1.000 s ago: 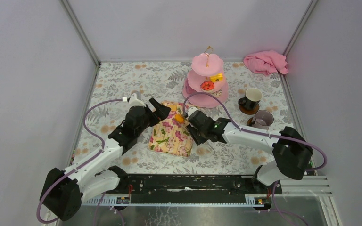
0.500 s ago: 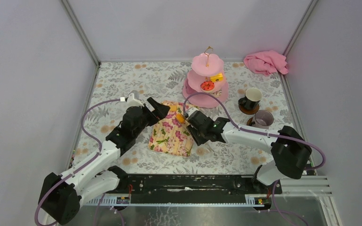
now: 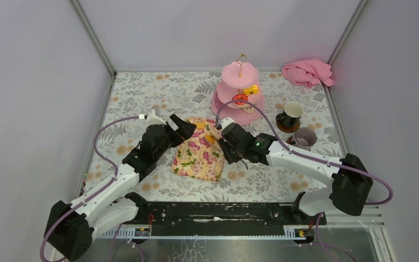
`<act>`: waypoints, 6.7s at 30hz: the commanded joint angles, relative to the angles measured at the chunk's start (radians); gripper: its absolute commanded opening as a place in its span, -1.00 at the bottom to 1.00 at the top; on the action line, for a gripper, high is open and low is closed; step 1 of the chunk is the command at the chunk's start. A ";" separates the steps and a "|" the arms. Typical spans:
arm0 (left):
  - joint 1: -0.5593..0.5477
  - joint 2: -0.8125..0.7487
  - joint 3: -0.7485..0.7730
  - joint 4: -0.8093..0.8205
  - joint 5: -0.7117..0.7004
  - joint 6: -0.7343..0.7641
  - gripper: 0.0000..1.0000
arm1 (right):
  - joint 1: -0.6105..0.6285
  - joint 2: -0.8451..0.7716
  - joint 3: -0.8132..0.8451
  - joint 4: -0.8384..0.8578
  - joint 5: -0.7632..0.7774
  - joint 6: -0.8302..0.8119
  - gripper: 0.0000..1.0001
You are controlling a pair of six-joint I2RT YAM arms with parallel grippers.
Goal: Serve the afternoon tea
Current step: Pick up the desert from the tray, then place the desert on the desert table, then move the tray at the center of the board.
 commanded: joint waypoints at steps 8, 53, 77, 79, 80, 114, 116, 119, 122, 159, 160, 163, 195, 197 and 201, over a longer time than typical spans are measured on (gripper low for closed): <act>0.007 -0.012 -0.009 0.013 -0.021 -0.011 1.00 | -0.006 -0.093 0.084 -0.031 0.050 0.014 -1.00; 0.018 -0.004 -0.044 0.041 0.002 -0.030 1.00 | -0.043 -0.087 0.576 -0.230 0.511 -0.072 -1.00; 0.023 0.023 -0.073 0.078 0.010 -0.027 1.00 | -0.192 0.094 0.683 -0.165 0.360 -0.073 -1.00; 0.024 0.026 -0.076 0.083 0.011 -0.027 1.00 | -0.200 0.101 0.683 -0.157 0.351 -0.073 -1.00; 0.024 0.026 -0.076 0.082 0.012 -0.026 1.00 | -0.203 0.104 0.685 -0.154 0.347 -0.073 -1.00; 0.040 0.075 -0.085 0.117 0.033 -0.027 1.00 | -0.290 0.155 0.686 -0.125 0.247 -0.022 -0.58; 0.040 0.075 -0.084 0.118 0.034 -0.028 1.00 | -0.291 0.154 0.688 -0.127 0.244 -0.022 -0.57; 0.040 0.076 -0.083 0.116 0.034 -0.028 1.00 | -0.292 0.153 0.687 -0.128 0.241 -0.021 -0.52; 0.040 0.074 -0.081 0.114 0.036 -0.030 1.00 | -0.292 0.147 0.685 -0.129 0.238 -0.019 -0.48; 0.040 0.067 -0.073 0.099 0.044 -0.037 1.00 | -0.292 0.106 0.638 -0.120 0.224 -0.014 -0.09; 0.040 0.069 -0.072 0.099 0.044 -0.037 1.00 | -0.292 0.102 0.632 -0.119 0.223 -0.014 -0.09; 0.040 0.072 -0.069 0.096 0.041 -0.036 1.00 | -0.292 0.077 0.618 -0.113 0.219 -0.010 -0.09; 0.167 0.403 0.156 0.007 0.138 -0.127 0.94 | -0.082 -0.203 0.414 -0.138 0.259 0.005 -0.10; 0.187 0.429 0.160 0.019 0.164 -0.151 0.92 | -0.059 -0.217 0.391 -0.142 0.264 0.013 -0.10; 0.214 0.488 0.196 0.022 0.227 -0.175 0.85 | -0.010 -0.240 0.343 -0.144 0.281 0.029 -0.11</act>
